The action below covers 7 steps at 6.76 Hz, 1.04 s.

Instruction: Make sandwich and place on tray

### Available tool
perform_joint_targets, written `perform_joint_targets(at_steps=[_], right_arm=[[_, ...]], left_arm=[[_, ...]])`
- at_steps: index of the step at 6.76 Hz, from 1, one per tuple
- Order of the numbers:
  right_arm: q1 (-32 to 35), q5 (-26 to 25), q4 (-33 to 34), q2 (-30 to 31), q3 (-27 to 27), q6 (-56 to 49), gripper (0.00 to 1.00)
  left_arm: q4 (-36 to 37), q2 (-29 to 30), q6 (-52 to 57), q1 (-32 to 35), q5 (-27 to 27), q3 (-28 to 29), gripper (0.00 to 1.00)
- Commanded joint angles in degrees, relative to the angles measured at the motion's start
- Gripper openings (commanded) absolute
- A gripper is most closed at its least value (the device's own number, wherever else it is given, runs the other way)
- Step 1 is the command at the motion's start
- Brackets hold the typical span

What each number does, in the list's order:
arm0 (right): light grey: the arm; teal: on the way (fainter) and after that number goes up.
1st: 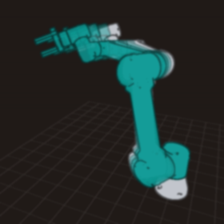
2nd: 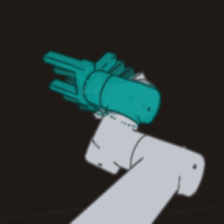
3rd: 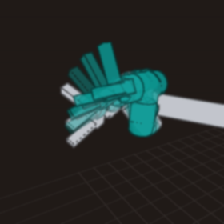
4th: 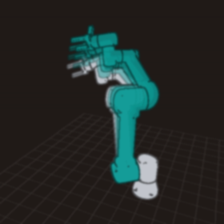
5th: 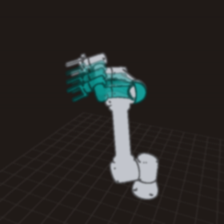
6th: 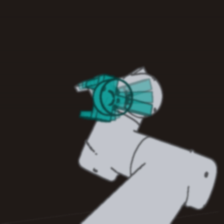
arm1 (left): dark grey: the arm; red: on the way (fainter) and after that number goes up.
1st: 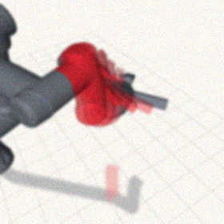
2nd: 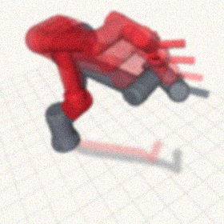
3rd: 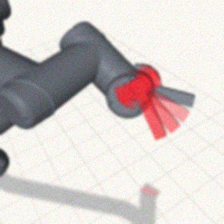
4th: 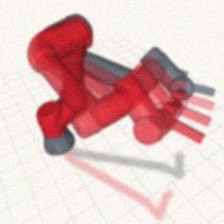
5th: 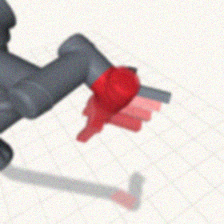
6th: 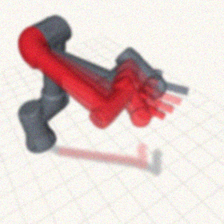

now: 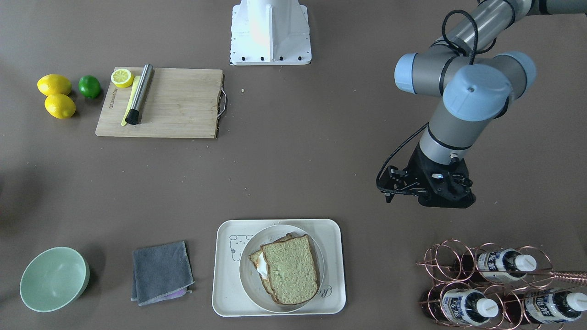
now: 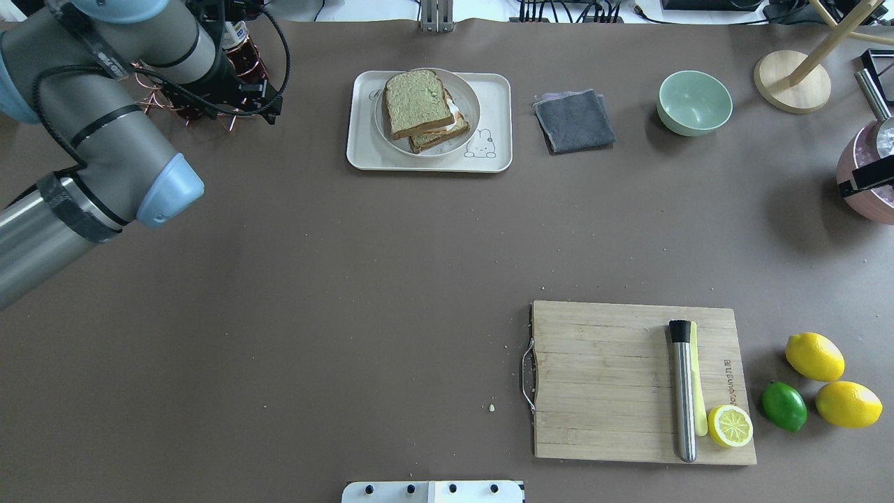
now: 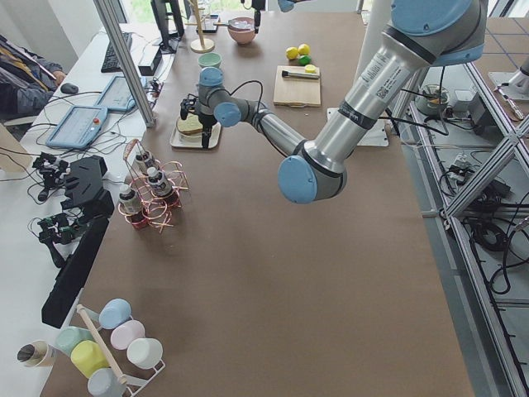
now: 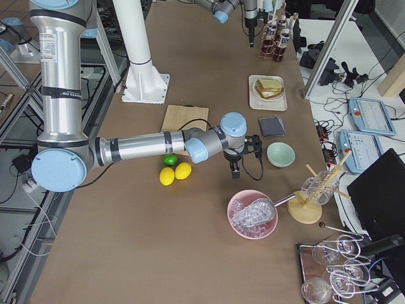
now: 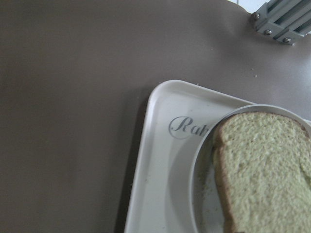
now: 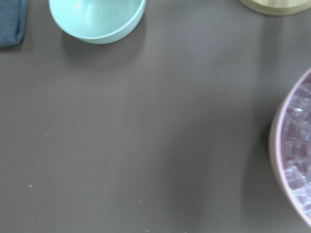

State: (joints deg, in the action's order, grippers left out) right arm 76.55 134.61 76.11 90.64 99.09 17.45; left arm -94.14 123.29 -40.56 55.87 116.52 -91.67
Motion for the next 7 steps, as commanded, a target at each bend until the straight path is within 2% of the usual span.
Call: perform_joint_targets(at_steps=[1, 3, 4, 5, 6, 7], right_arm=[[7.17, -0.84, 14.10, -2.04, -0.56, -15.71, 0.99], [10.09, -0.75, 15.29, -0.39, -0.65, -16.31, 0.99], [10.63, -1.19, 15.29, 0.06, -0.83, -16.57, 0.99], [10.63, -4.41, 15.29, 0.93, -1.26, -20.05, 1.00], [10.81, -5.40, 15.47, 1.38, -2.66, -22.70, 1.00], [11.07, -5.85, 15.47, 1.56, -3.54, -24.38, 1.00]], left_arm=[[7.48, -7.49, 19.27, 10.68, 9.71, -5.79, 0.97], [7.75, -17.33, 39.84, 22.20, 19.50, -5.97, 0.97], [7.57, -23.30, 48.04, 25.48, 20.23, -6.93, 0.97], [7.14, -28.06, 51.60, 27.08, 19.89, -8.08, 0.97], [7.13, -32.20, 51.89, 28.14, 19.89, -10.09, 0.98], [5.04, -35.98, 53.64, 32.15, 19.80, -10.98, 0.98]])
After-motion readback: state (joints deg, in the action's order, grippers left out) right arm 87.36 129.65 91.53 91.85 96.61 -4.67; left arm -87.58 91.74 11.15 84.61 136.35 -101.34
